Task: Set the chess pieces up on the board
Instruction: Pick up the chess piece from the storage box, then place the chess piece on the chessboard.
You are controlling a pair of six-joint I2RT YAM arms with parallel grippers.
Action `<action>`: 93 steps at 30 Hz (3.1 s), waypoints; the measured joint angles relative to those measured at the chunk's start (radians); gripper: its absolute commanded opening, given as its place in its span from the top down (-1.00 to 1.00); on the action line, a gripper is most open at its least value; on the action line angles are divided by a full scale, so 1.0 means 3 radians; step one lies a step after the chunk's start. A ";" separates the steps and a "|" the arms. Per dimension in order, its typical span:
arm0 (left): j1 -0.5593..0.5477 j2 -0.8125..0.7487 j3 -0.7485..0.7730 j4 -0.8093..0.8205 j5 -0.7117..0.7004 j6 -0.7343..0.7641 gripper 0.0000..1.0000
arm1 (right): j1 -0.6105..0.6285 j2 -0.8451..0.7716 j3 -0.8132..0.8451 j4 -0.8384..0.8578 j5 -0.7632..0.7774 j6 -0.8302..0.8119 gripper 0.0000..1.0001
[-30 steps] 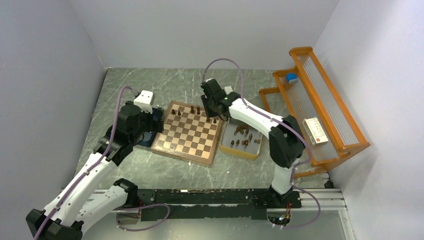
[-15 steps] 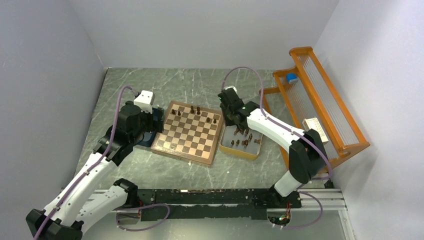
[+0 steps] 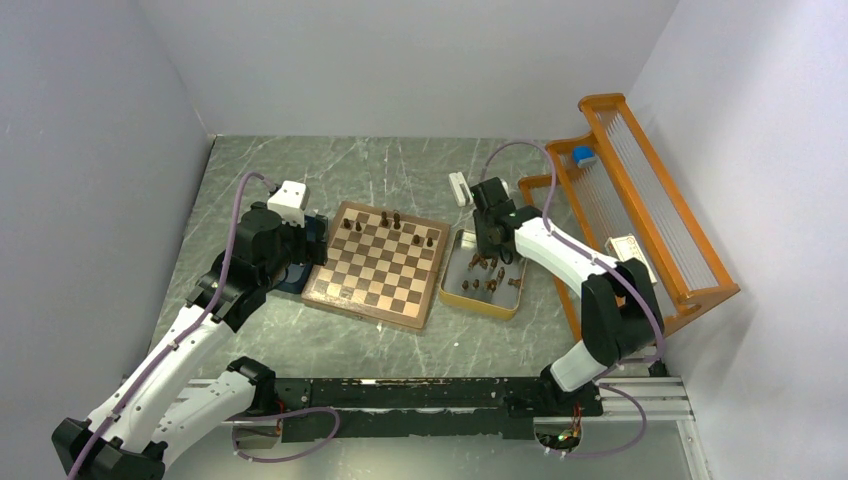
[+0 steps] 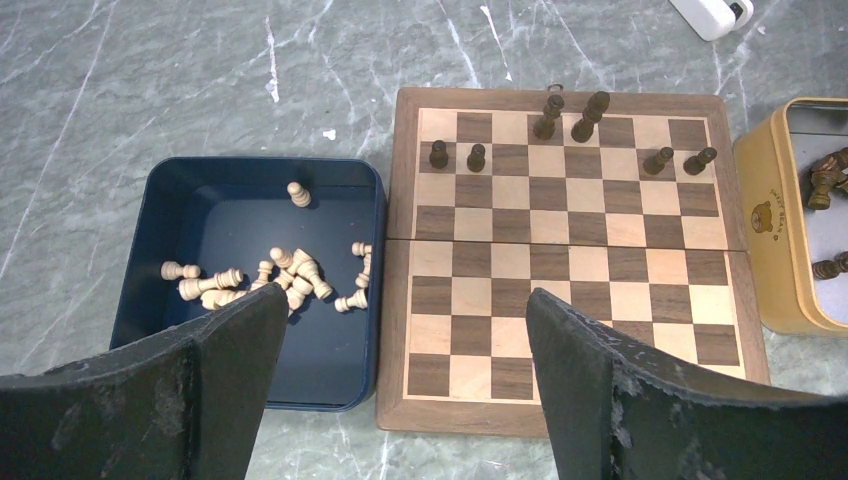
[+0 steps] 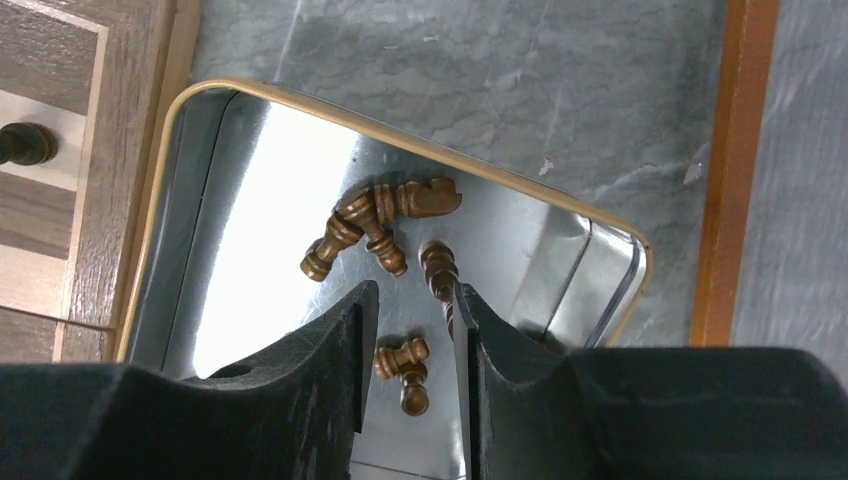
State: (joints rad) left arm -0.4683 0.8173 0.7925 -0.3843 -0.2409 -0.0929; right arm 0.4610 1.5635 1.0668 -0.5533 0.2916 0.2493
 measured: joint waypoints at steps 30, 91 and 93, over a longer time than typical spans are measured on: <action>0.0000 0.0000 0.0000 0.0000 0.0001 0.0000 -0.86 | -0.0165 0.0254 -0.0217 0.0294 -0.0051 -0.0043 0.69; 0.0000 -0.0042 0.0000 0.0000 0.0000 0.0001 -0.86 | 0.0820 0.1872 0.2333 -0.0172 -0.0224 0.0042 0.76; 0.0000 -0.0042 0.0000 0.0000 0.0000 0.0001 -0.86 | 0.0824 0.1896 0.2333 -0.0191 -0.0224 0.0052 0.75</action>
State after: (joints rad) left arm -0.4683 0.8047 0.7925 -0.3843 -0.2409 -0.0925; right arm 0.7082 2.1323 1.7668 -0.6106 0.2245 0.2649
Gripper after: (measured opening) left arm 0.929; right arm 0.178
